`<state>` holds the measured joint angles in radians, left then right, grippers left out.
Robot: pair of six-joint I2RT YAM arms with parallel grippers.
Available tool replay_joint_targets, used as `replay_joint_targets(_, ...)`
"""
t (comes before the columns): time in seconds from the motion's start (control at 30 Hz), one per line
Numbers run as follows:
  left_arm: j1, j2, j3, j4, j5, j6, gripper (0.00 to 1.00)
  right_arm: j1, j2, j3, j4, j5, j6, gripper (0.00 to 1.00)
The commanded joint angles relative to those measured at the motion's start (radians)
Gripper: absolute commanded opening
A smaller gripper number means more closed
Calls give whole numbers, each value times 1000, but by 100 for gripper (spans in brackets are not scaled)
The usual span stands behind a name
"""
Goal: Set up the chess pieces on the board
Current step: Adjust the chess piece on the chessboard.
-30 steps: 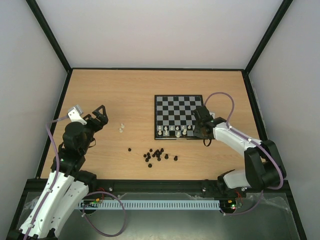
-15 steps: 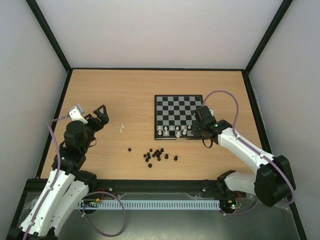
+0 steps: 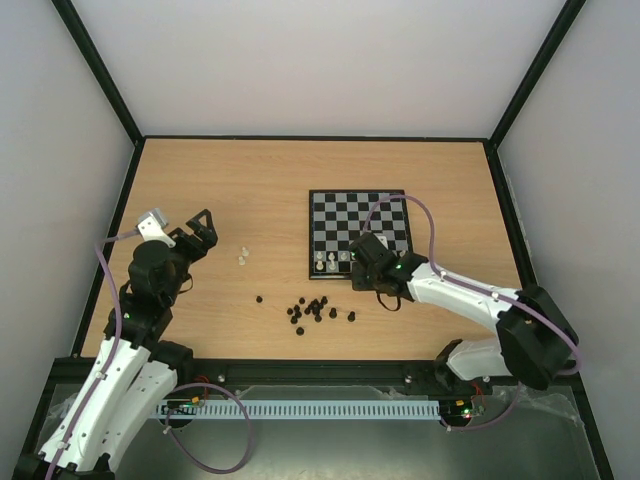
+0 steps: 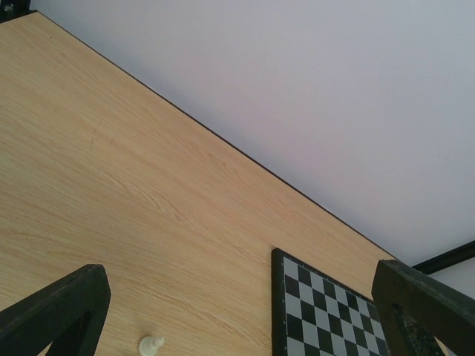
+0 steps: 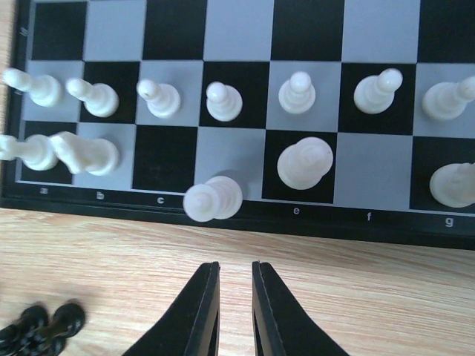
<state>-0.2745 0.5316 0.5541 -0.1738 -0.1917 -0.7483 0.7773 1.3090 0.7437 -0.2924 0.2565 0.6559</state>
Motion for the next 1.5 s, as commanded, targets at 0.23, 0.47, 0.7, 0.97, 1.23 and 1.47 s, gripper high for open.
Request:
replay_joint_targets(0.23, 5, 7, -13, 19, -16, 12, 100, 14, 106, -42, 128, 39, 34, 12)
replay_joint_targets(0.47, 4, 8, -14, 19, -18, 12, 99, 14, 153, -30, 162, 69, 36, 9)
replay_joint_targets(0.7, 5, 10, -13, 19, -18, 13, 99, 13, 192, -11, 170, 83, 33, 8)
replay_joint_targets(0.97, 5, 9, -13, 19, -17, 11, 99, 13, 197, -2, 169, 96, 28, 8)
replay_joint_targets(1.23, 5, 7, -13, 19, -17, 13, 100, 13, 216, 0, 178, 98, 24, 8)
replay_joint_targets(1.47, 4, 8, -14, 19, -15, 13, 99, 14, 174, -2, 155, 79, 23, 8)
